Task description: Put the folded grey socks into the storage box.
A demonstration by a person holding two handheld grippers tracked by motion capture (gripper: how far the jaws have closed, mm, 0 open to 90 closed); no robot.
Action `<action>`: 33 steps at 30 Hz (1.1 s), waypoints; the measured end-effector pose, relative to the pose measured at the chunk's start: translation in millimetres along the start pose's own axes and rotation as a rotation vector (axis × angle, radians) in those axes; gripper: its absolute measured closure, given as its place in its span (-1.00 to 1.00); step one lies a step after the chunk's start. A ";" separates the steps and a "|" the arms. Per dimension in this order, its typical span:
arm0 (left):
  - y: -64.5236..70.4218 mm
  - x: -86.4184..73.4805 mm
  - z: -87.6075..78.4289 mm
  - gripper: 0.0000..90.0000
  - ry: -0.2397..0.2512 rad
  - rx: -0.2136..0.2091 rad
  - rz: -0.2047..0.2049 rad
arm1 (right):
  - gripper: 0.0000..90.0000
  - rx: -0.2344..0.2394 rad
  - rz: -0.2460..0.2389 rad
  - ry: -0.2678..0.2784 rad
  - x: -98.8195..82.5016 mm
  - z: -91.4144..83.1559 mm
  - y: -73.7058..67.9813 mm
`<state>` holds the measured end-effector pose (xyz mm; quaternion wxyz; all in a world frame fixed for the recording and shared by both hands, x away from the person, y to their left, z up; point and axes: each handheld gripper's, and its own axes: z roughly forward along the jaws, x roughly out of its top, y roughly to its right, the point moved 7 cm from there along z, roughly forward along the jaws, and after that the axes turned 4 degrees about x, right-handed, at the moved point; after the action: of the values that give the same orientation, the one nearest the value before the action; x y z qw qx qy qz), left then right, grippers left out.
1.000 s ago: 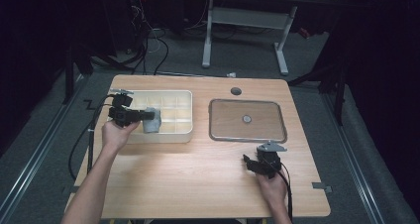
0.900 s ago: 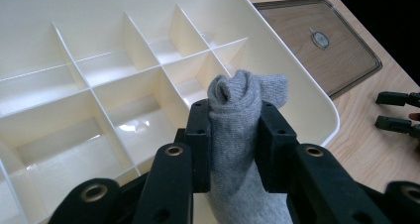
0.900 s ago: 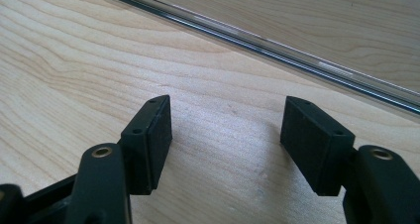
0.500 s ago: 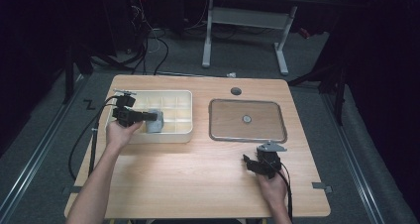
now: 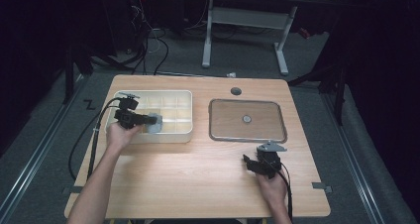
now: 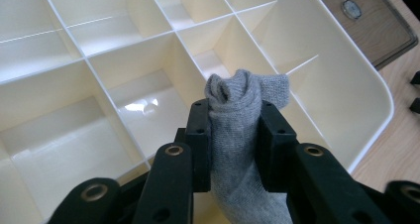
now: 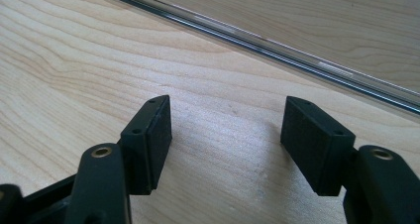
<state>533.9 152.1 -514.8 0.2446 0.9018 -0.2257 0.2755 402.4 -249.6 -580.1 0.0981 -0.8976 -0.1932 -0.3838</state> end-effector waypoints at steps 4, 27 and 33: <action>-0.6 -2.1 0.9 0.59 -0.011 0.018 0.019 | -0.18 0.000 0.000 0.000 0.0 0.0 0.0; 0.6 -11.7 5.1 0.61 -0.049 0.086 0.063 | -0.18 -0.001 0.000 0.000 0.0 0.0 0.1; -0.1 -25.1 14.8 0.62 -0.134 0.127 0.097 | -0.18 -0.001 0.000 0.000 0.1 0.1 0.0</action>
<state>521.0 150.6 -540.8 0.1575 0.9201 -0.2668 0.2398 402.6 -249.5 -580.1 0.0976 -0.8976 -0.1931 -0.3840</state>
